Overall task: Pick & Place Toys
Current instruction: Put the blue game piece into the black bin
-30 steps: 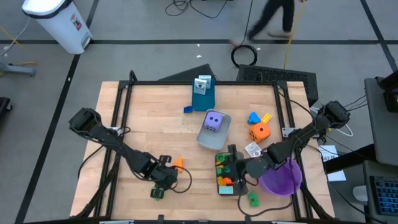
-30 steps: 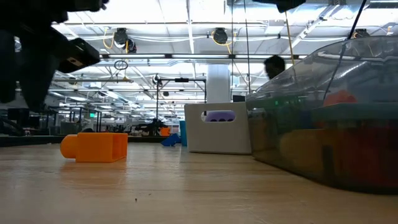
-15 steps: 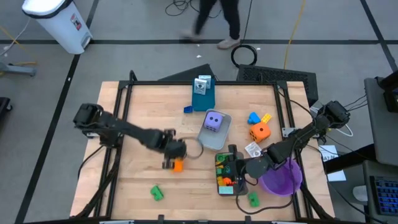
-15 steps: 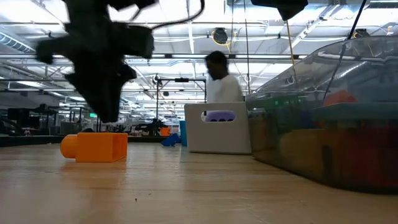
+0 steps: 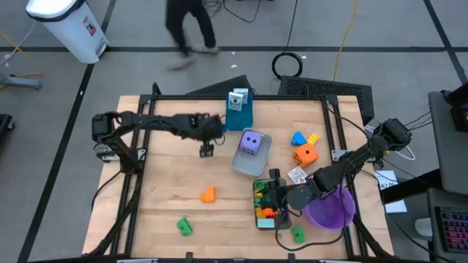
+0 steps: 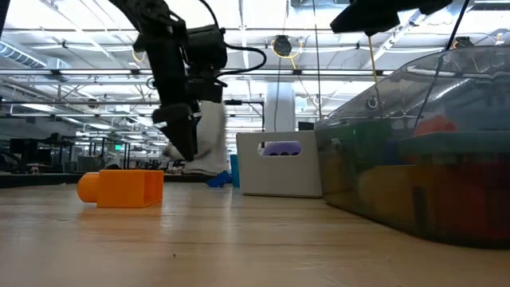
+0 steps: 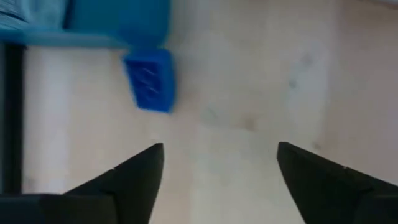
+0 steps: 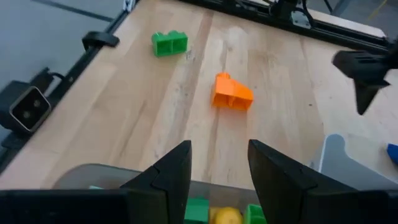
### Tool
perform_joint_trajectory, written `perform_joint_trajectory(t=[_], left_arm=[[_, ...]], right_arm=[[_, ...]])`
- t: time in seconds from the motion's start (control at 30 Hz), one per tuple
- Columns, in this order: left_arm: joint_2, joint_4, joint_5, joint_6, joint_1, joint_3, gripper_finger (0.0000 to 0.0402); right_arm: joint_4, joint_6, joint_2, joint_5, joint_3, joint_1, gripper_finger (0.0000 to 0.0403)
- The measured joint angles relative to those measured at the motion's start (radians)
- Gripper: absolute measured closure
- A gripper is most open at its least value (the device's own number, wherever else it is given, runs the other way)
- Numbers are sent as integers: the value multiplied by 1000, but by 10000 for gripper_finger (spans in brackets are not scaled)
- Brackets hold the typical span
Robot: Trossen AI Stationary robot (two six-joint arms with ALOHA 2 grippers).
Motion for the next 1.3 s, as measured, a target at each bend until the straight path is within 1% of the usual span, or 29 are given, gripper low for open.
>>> perform_joint_trajectory(t=[0.1, 0.2, 0.33, 0.43, 0.67, 0.83, 0.9, 1.07, 1.13, 1.2, 1.3], left_arm=[[0, 78, 34, 52, 67, 0, 58], [0, 153, 94, 60, 119, 0, 40], [22, 217, 171, 95, 164, 0, 31], [68, 248, 211, 123, 181, 0, 30], [170, 338, 227, 232, 190, -1, 29], [222, 392, 233, 241, 220, 0, 29], [228, 400, 246, 237, 238, 0, 30], [238, 401, 323, 206, 273, 1, 30], [239, 401, 334, 203, 279, 1, 36], [239, 400, 332, 205, 280, 1, 51], [239, 409, 325, 208, 280, 0, 87]], right_arm=[[-13, -27, 0, 2, 0, -9, 250], [-29, -66, 0, 3, 0, -23, 250], [-32, -109, 0, 3, 0, -54, 250], [-37, -127, 0, 3, 0, -84, 250], [-73, -134, 0, 3, 0, -151, 250], [-99, -130, 0, 0, 0, -190, 250], [-98, -135, 0, 0, 0, -202, 250], [-99, -160, 0, -1, 0, -226, 250], [-99, -168, 0, -1, 0, -233, 250], [-99, -175, 0, -1, 0, -239, 250], [-99, -180, 0, -1, 0, -243, 250]])
